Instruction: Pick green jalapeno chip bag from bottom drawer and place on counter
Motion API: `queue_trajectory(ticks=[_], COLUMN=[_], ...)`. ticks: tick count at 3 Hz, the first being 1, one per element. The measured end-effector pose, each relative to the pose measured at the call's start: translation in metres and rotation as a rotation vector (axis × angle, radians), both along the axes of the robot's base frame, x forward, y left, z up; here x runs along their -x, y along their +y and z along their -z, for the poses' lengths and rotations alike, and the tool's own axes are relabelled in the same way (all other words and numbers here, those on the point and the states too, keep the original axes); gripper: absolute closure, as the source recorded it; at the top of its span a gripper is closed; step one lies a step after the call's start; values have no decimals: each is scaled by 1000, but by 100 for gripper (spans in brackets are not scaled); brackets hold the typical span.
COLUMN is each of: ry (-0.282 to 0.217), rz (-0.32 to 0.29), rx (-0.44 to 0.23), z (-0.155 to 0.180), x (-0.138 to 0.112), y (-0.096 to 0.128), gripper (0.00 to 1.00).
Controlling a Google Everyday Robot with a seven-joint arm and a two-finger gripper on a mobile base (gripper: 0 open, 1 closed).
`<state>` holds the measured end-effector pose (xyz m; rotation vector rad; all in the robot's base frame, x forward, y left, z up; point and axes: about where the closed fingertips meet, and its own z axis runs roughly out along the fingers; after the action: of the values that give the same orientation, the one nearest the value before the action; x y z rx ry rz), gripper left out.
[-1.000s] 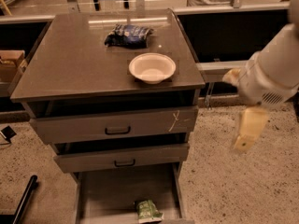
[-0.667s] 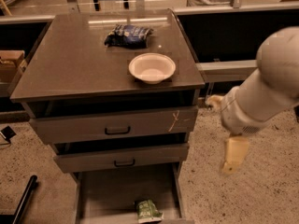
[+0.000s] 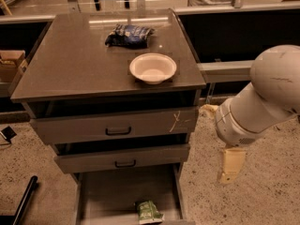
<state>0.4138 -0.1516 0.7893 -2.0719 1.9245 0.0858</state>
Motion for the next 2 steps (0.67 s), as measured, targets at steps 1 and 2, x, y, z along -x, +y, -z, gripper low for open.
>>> queue_trajectory(ticks=[1,2], ry=[65,142], rz=[-2,26], rx=[-81,-134], z=[54,150], x=[-5,-16], y=[34,71], gripper=[0,0])
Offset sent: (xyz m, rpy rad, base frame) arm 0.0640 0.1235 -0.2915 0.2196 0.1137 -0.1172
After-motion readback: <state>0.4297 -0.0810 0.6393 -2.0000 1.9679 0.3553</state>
